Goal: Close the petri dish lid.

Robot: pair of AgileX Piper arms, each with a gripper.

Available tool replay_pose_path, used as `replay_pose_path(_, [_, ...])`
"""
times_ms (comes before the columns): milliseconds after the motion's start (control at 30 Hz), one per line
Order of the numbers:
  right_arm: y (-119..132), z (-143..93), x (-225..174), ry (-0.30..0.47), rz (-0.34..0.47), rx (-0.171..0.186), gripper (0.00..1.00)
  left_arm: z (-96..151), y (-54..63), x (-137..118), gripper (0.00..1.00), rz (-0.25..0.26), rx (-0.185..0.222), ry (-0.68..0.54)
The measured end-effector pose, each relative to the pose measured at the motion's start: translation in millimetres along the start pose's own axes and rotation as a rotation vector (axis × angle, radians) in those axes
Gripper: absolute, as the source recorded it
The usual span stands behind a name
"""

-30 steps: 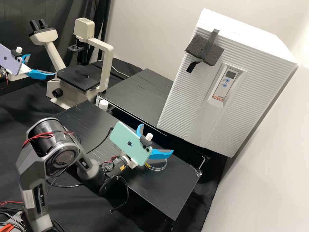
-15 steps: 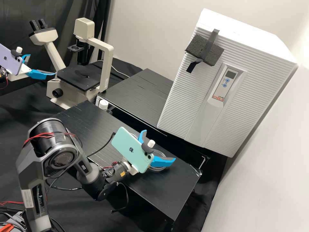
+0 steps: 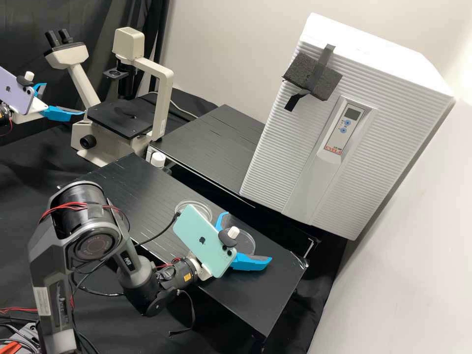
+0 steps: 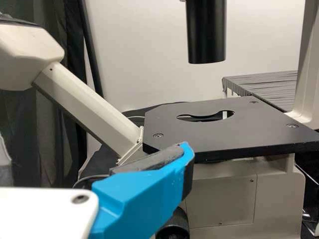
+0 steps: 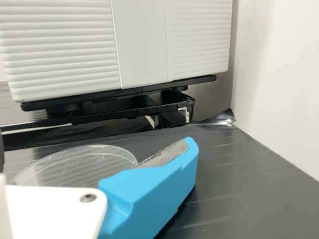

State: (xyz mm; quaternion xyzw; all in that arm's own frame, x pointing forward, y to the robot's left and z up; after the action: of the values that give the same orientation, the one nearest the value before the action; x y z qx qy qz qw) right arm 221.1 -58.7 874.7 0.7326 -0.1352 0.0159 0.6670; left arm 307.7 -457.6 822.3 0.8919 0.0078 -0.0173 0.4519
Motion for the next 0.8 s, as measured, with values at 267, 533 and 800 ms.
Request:
replay_pose_path(267, [-3.3, 1.4, -4.5, 0.001, -0.005, 0.006, 1.0, 0.0, 0.0, 0.0, 1.0, 0.0, 0.0, 0.0])
replay_pose_path(533, [-9.7, 5.0, -14.1, -0.009, -0.04, -0.024, 1.0, 0.0, 0.0, 0.0, 1.0, 0.0, 0.0, 0.0])
replay_pose_path(800, [-7.8, 7.3, -20.7, 0.0, -0.045, -0.035, 1.0, 0.0, 0.0, 0.0, 1.0, 0.0, 0.0, 0.0])
